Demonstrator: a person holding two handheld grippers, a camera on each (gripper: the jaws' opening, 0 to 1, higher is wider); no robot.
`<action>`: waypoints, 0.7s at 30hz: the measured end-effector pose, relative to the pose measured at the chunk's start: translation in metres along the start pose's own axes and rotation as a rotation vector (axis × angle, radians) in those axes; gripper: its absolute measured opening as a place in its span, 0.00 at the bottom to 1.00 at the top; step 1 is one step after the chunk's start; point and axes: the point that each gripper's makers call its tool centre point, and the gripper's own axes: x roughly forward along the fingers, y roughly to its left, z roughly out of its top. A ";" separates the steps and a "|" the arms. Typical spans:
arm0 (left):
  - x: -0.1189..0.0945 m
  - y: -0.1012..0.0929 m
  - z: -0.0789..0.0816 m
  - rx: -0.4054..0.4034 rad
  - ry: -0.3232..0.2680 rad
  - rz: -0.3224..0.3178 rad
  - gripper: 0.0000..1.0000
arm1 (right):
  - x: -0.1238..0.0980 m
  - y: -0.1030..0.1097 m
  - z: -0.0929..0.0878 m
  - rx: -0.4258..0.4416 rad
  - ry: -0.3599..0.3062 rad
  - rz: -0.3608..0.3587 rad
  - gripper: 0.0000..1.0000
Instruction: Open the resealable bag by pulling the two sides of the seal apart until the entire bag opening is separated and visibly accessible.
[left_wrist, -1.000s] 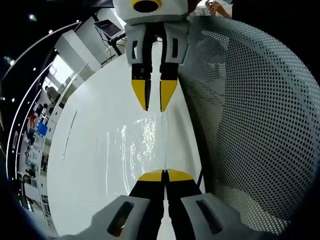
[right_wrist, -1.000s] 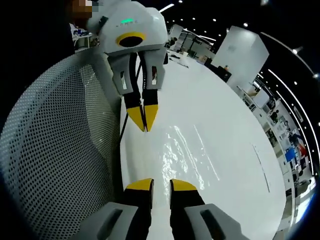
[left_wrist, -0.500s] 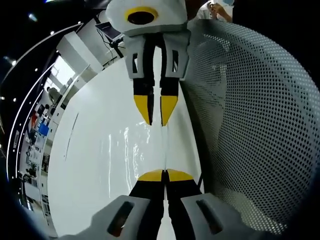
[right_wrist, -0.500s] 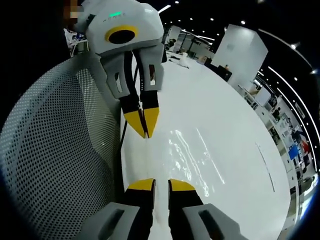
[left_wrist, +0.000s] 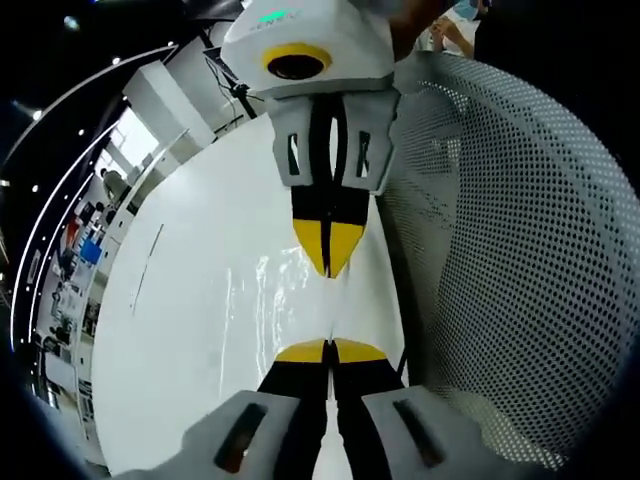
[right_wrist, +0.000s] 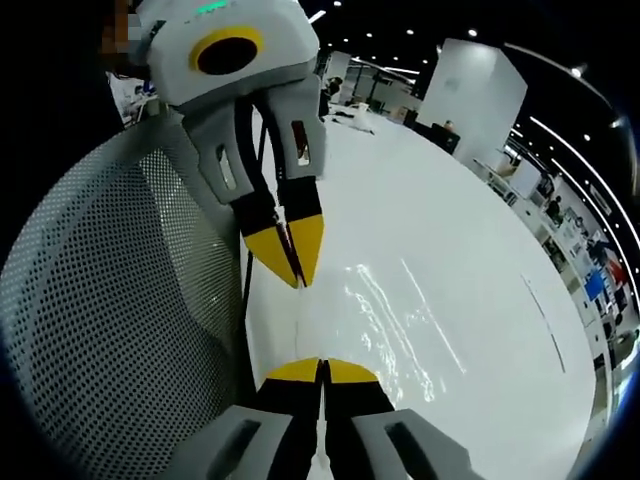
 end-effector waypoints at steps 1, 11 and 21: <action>-0.002 0.003 0.005 -0.020 -0.021 0.019 0.03 | 0.000 0.000 0.001 0.001 0.002 -0.004 0.00; -0.011 0.004 0.026 0.022 -0.067 0.070 0.09 | 0.002 -0.002 0.003 0.008 0.006 -0.006 0.00; 0.000 -0.017 0.034 0.036 -0.071 0.012 0.10 | -0.002 -0.001 0.009 0.000 0.000 -0.009 0.00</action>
